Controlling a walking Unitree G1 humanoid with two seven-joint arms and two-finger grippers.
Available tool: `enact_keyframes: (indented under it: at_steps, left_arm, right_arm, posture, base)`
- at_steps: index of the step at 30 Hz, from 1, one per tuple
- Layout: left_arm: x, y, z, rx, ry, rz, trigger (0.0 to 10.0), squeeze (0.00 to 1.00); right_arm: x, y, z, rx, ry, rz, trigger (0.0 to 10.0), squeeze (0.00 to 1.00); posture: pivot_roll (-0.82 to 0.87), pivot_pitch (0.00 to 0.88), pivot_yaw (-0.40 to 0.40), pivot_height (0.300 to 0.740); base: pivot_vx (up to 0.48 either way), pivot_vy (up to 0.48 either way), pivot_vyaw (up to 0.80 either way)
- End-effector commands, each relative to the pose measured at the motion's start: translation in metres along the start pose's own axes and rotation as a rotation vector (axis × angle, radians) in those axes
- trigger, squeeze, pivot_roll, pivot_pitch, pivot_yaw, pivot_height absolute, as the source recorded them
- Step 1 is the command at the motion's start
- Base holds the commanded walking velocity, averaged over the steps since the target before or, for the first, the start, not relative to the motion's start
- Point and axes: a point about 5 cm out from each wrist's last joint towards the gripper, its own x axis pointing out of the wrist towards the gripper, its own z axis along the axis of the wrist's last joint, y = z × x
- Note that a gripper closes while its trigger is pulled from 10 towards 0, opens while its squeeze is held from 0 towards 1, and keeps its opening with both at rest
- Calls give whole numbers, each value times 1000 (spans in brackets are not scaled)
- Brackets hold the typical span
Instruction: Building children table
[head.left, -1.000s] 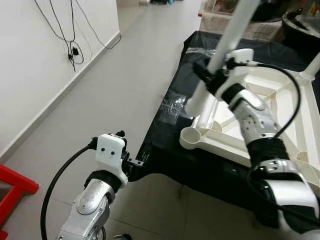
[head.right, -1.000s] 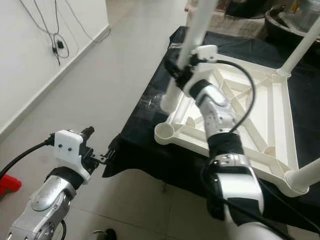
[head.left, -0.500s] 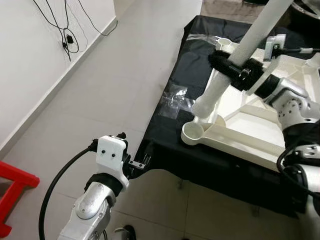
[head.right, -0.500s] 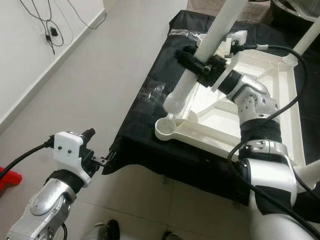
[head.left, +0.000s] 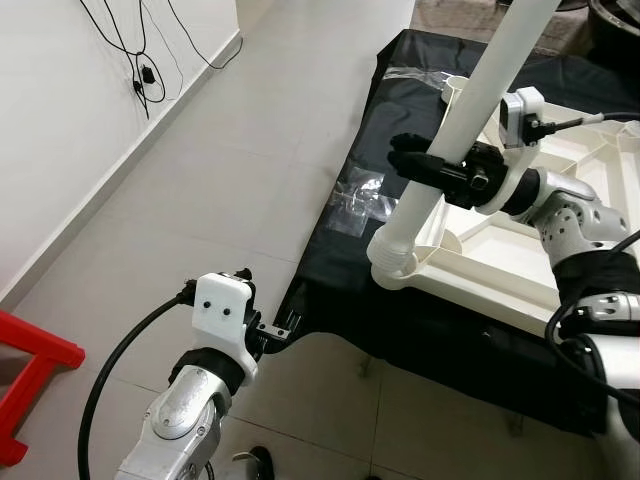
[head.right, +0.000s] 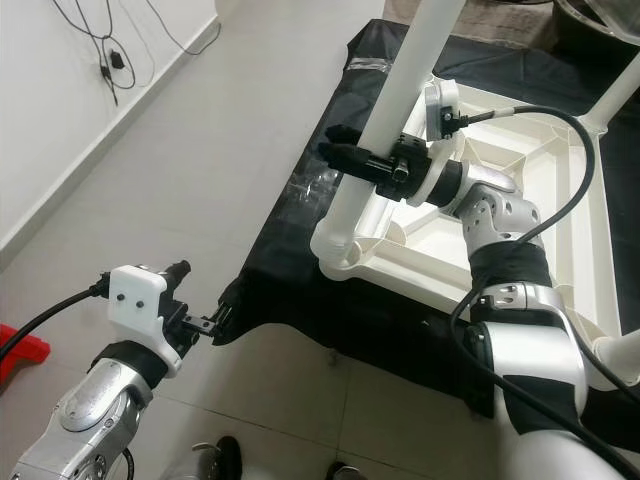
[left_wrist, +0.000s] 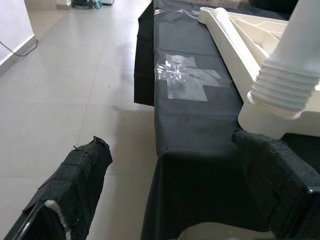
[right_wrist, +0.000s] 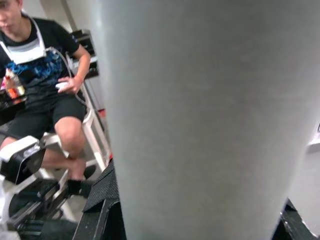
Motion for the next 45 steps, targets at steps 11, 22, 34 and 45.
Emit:
enact_keyframes:
  at_steps: [11,22,34,45]
  left_arm:
    - [-2,-5,-2,-5,16,-11,10000,0]
    - [-1,-5,-3,-3,14,-7,10000,0]
    - [0,-5,-4,-3,14,1,10000,0]
    - [0,-4,-2,2,8,0,10000,0]
  right_arm:
    - [-2,-6,-7,-92,100,-56,10000,0]
    - [-1,-5,-10,-134,159,-11,10000,0]
    - [14,2,-28,-209,276,103,10000,0]
    - [16,-4,-37,-210,278,-34,10000,0]
  posture:
    - [114,282,-67,740]
    - [110,282,-73,740]
    - [112,282,-74,740]
    - [113,270,-70,740]
  base:
    - [0,0,0]
    - [0,0,0]
    - [0,0,0]
    - [0,0,0]
